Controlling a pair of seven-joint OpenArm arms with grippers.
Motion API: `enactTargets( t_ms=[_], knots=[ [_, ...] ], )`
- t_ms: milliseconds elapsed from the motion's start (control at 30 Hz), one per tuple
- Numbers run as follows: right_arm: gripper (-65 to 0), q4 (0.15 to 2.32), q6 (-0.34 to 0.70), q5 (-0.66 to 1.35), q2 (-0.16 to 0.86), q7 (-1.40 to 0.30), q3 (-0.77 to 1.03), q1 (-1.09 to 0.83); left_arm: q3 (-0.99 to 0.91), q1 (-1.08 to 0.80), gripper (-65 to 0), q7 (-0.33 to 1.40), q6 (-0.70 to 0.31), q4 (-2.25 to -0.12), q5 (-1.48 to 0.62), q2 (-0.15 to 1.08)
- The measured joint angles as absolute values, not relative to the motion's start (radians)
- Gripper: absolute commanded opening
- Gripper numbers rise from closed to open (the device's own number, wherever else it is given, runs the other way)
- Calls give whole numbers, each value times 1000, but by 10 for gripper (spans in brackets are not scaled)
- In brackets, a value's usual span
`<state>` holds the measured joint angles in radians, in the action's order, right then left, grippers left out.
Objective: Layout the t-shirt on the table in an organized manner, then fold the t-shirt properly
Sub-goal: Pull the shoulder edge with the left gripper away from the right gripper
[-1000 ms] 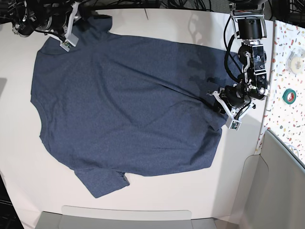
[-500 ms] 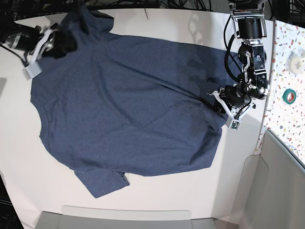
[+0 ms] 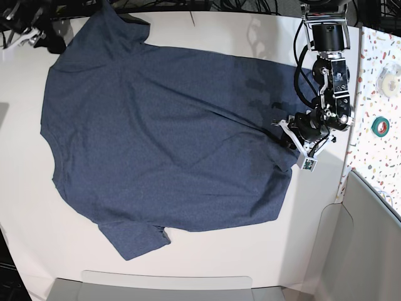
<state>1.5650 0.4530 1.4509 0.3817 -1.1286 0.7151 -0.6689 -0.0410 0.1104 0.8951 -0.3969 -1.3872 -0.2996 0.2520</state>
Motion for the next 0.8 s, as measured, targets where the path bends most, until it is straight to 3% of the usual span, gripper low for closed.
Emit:
enactTargets(
  t_ms=[267,800],
  knots=[
    [-333,1559,452,1460,297,-1045,718,-640,-41,110,-529,896,-397,-1387,-299,252],
    [-333,1473,457,1489,232,-1016,802,-619,-41,111,-529,895,-397,-1370,-305,253]
  ],
)
